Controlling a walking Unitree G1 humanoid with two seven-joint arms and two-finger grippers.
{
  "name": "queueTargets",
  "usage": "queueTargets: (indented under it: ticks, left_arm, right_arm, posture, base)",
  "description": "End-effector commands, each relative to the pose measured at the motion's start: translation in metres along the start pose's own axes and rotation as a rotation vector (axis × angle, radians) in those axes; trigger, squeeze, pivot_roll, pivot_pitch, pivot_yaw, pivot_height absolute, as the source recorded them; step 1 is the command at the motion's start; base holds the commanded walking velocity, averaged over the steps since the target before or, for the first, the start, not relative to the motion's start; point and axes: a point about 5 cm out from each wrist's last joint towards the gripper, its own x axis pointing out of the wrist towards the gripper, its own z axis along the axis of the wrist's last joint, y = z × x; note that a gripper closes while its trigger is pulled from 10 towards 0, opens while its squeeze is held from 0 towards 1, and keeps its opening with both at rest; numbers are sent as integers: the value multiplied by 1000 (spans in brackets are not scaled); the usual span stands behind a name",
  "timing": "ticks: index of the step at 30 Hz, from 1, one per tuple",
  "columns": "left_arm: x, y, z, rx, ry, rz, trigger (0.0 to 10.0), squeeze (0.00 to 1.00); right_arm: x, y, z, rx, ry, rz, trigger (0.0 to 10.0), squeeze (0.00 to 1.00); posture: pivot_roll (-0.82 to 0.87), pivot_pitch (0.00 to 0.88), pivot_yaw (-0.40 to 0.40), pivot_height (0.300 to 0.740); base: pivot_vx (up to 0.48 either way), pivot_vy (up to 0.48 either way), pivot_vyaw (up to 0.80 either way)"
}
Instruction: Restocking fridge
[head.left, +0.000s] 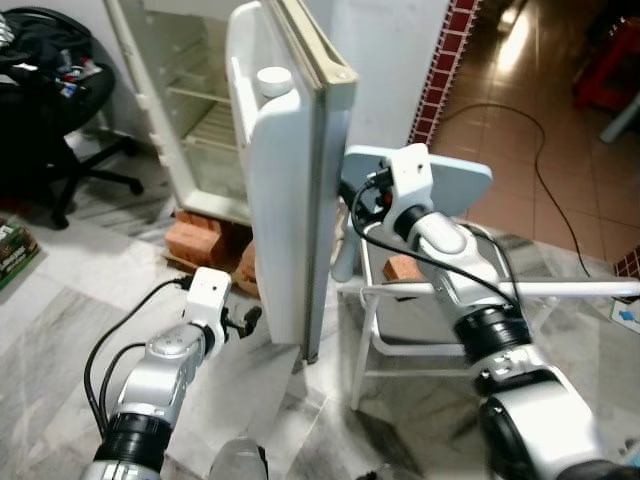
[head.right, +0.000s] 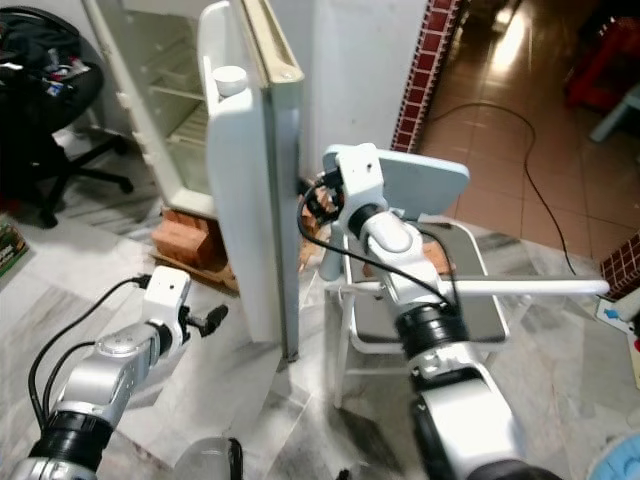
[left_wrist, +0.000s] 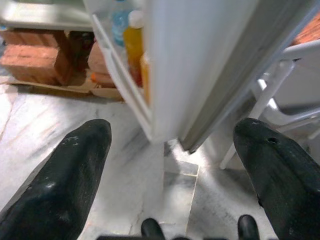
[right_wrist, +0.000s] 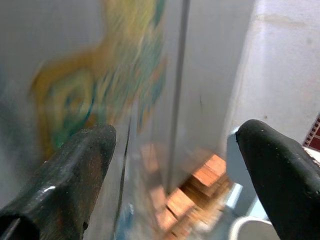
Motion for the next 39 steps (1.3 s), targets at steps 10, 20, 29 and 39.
queueTargets:
  ticks: [10, 20, 29, 39]
  left_arm:
    - [1, 1, 0, 9, 0, 6, 10000, 0]
    - [-2, 13, 8, -70, -92, 49, 10000, 0]
    - [-4, 24, 6, -57, -119, 110, 10000, 0]
    - [-4, 34, 4, -69, -117, 179, 10000, 0]
  right_arm:
    - [-36, 125, 71, 440, -292, 764, 10000, 0]
    - [-18, 114, 24, 202, -125, 610, 10000, 0]
    - [-22, 98, 1, 73, -22, 486, 10000, 0]
    - [-10, 75, -9, -34, -4, 275, 10000, 0]
  posture:
    - [109, 0, -26, 740]
    - [112, 0, -28, 740]
    - [120, 0, -32, 740]
    - [121, 0, -31, 740]
  base:
    - [0, 0, 0]
    - [0, 181, 0]
    - [0, 480, 0]
    - [0, 480, 0]
